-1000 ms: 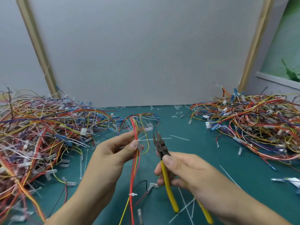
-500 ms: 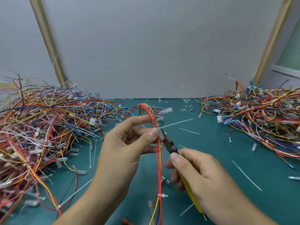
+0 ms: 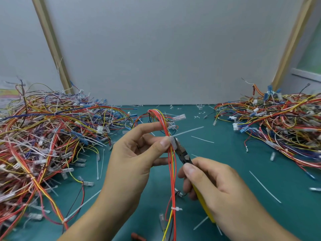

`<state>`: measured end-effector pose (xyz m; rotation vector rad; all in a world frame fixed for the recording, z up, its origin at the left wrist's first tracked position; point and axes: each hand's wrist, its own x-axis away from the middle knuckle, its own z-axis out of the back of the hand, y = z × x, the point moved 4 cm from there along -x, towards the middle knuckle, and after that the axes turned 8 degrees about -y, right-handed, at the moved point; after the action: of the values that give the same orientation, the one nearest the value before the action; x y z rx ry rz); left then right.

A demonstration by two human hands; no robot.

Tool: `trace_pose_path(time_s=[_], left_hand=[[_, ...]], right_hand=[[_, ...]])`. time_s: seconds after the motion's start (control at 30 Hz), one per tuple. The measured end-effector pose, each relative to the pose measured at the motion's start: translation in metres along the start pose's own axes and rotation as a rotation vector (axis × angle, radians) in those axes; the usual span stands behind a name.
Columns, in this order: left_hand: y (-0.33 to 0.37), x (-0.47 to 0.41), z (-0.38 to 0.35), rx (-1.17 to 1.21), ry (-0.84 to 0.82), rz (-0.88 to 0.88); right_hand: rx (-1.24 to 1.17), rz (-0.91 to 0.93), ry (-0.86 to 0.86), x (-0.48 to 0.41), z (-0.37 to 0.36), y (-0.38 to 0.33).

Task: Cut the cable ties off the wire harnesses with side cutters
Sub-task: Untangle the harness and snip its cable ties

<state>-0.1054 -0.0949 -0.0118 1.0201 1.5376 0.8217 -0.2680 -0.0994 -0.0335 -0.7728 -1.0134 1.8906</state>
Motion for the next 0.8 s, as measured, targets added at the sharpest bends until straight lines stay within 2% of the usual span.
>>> trace_pose_path(time_s=[0.8], left_hand=[[-0.0057, -0.0001, -0.0023, -0.018, -0.044, 0.028]], right_hand=[[-0.025, 0.005, 0.019, -0.0002, 0.002, 0.002]])
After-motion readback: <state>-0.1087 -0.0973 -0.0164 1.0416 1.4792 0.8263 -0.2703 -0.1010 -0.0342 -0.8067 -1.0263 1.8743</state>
